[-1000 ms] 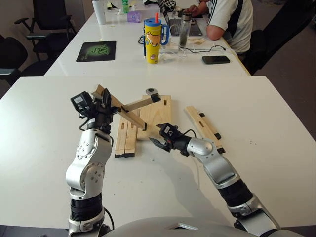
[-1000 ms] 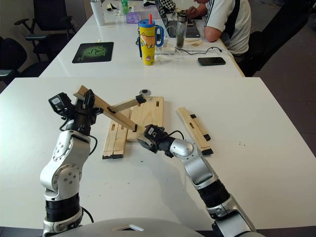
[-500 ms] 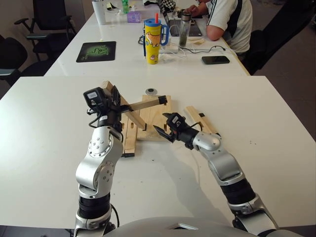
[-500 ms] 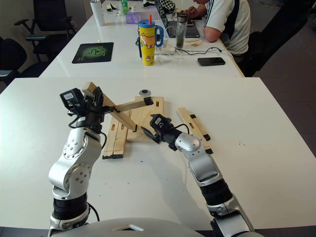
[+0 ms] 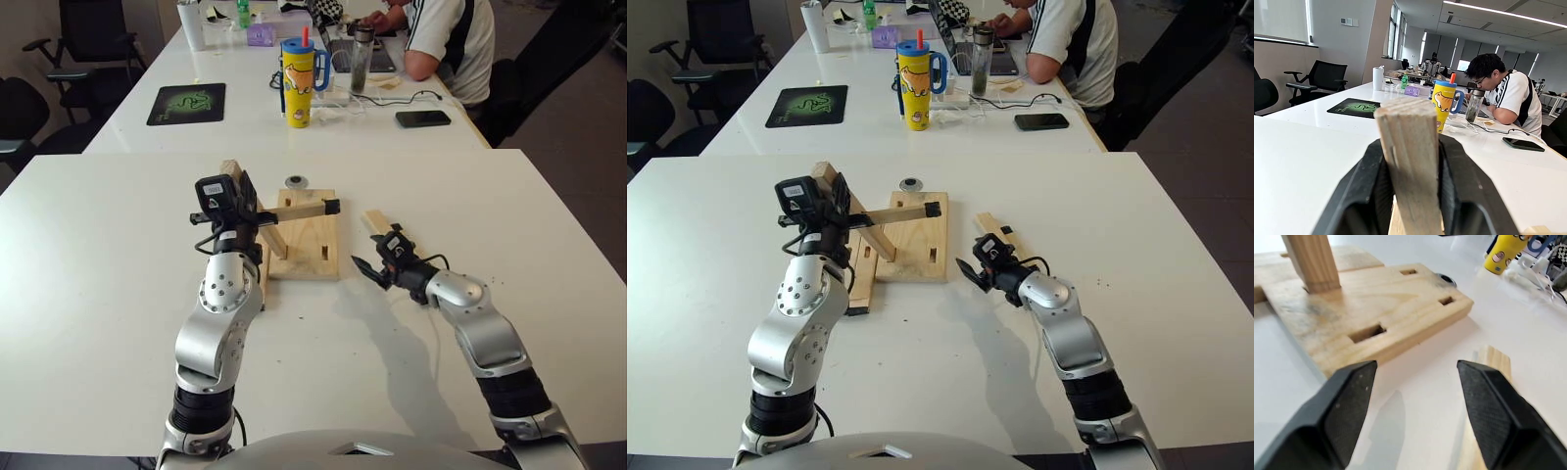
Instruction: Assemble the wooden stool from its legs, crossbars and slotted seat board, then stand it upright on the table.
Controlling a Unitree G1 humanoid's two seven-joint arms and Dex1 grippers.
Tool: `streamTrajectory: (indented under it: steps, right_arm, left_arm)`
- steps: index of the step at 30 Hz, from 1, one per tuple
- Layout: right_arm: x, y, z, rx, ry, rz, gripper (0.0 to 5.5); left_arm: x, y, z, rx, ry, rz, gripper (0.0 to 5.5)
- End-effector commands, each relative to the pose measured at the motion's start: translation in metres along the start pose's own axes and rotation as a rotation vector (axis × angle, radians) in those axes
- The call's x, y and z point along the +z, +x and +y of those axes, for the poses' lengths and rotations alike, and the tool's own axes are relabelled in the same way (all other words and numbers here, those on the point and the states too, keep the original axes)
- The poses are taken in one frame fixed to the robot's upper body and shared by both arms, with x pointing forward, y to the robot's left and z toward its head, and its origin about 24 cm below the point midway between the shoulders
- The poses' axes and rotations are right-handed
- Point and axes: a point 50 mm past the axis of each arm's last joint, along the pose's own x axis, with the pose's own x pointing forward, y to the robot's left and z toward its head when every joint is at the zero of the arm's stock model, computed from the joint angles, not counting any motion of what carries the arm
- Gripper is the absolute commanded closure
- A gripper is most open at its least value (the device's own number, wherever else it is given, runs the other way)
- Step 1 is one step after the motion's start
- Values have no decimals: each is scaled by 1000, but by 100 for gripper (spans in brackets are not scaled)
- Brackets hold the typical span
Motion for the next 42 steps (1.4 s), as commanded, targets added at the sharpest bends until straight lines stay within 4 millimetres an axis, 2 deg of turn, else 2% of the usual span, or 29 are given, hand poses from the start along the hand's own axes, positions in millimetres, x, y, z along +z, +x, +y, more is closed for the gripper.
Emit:
streamTrajectory:
  steps: [1,5,10,13,17,23,25,28,31,33,37,42]
  right_arm:
    - [-7,-2,-15,-77,9,26,245]
    - [-5,2,-14,-104,10,8,245]
    - [-5,5,-9,-117,13,-3,245]
    - [-6,5,-10,-131,12,-2,245]
    - [-5,5,-12,-144,10,-5,245]
    - [11,5,-18,-195,59,-106,245]
    - [15,5,-25,-241,106,-130,245]
    - [15,5,-30,-265,163,-129,245]
    - [12,4,-34,-283,204,-113,245]
    - [10,4,-37,-301,214,-99,245]
    - [6,1,-39,-324,217,-85,245]
    - [7,2,-34,-325,226,-87,245]
  left_arm:
    - [-26,-5,17,36,112,84,418]
    - [5,0,19,36,82,-109,366]
    - [41,5,14,-28,60,-299,305]
    - [48,6,12,-49,62,-329,258]
    - [53,9,17,-43,53,-339,243]
    - [71,26,49,13,52,-363,243]
    - [64,30,64,-12,36,-301,243]
    - [41,33,93,-39,-7,-141,243]
    - [14,28,115,-92,-32,45,243]
    - [-8,18,126,-174,-14,213,243]
    - [-40,-14,134,-398,118,510,243]
    - [-56,-25,142,-457,244,664,243]
